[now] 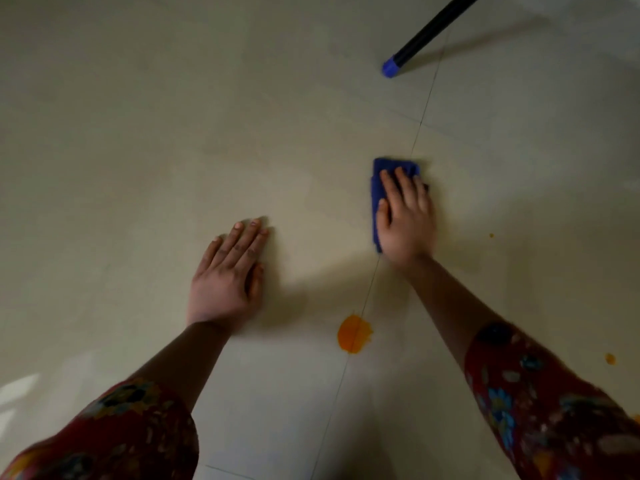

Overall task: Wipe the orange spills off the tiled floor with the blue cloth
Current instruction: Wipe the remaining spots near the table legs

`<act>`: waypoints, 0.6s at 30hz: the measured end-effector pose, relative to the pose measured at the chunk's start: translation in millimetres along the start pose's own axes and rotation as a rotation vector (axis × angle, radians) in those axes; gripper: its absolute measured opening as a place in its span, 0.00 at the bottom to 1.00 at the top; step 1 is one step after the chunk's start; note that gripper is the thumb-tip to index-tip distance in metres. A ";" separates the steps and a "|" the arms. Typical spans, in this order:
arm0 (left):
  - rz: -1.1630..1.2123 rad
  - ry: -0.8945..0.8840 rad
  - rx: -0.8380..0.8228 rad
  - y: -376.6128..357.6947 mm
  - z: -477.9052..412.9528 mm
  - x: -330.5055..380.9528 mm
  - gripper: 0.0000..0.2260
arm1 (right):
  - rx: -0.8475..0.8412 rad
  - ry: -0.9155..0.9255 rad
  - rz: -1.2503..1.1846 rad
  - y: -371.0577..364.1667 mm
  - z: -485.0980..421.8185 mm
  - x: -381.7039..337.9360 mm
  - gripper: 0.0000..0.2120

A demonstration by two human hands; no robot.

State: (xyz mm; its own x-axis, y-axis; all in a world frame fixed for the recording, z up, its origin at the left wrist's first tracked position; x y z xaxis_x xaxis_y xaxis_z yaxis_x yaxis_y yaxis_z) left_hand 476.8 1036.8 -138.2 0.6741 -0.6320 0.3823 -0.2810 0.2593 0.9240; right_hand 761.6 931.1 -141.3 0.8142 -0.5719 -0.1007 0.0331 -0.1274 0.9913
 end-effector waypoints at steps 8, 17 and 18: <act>0.013 0.013 0.005 -1.0 -0.3 -2.0 0.24 | -0.114 0.018 -0.045 25.3 133.7 25.7 0.30; 0.008 0.016 0.008 -1.6 0.6 -1.2 0.24 | -0.217 0.515 -0.182 19.1 129.7 -41.4 0.26; 0.011 0.018 0.013 -1.3 0.9 -1.3 0.24 | -0.261 0.629 -0.155 20.8 156.4 -41.4 0.26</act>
State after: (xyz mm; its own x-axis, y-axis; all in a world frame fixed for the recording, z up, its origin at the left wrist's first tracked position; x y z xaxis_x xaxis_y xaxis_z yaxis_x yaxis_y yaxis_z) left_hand 475.7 1036.6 -140.0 0.6834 -0.6156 0.3923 -0.2969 0.2566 0.9198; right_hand 637.9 825.4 -129.7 0.9671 0.0252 -0.2530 0.2505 0.0744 0.9652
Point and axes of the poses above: each hand's wrist, its own z-axis away from the middle knuckle, its own y-axis out of the back of the hand, x = y × z, the point moved 3 cm from there along -z, towards the middle knuckle, and after that the axes turned 5 degrees about y, right-handed, at the moved point
